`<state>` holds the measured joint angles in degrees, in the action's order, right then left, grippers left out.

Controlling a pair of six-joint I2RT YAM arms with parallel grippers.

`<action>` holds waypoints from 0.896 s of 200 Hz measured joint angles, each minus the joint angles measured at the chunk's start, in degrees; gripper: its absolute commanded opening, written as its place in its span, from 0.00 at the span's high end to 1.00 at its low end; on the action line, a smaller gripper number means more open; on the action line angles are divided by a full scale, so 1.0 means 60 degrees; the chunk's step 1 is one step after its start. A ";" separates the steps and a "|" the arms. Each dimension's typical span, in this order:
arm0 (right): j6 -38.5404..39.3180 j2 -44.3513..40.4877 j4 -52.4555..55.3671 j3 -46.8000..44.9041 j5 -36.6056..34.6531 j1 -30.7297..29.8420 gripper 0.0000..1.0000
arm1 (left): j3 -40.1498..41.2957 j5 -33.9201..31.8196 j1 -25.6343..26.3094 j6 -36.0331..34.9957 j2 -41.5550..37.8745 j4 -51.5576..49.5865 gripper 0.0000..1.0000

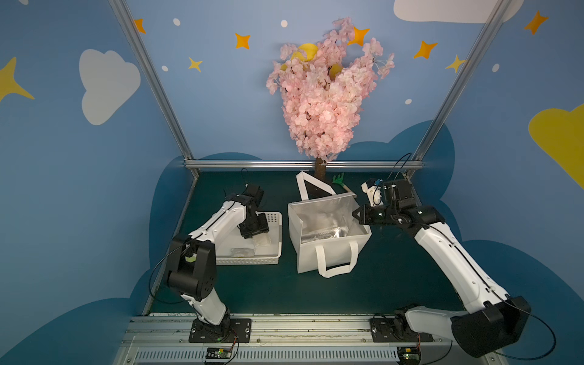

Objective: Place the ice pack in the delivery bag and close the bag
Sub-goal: Pick up the ice pack from the bin, then place the ice pack in the delivery bag.

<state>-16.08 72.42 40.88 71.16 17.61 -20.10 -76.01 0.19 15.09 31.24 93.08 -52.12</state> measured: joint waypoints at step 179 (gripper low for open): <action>0.0040 0.0066 0.0004 0.0018 0.0412 0.0004 0.95 | -0.5064 0.0368 0.5468 -0.6659 0.0481 0.0943 0.74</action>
<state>-15.84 72.82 40.91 71.26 20.08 -20.08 -106.39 2.39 47.90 -8.71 95.96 -46.46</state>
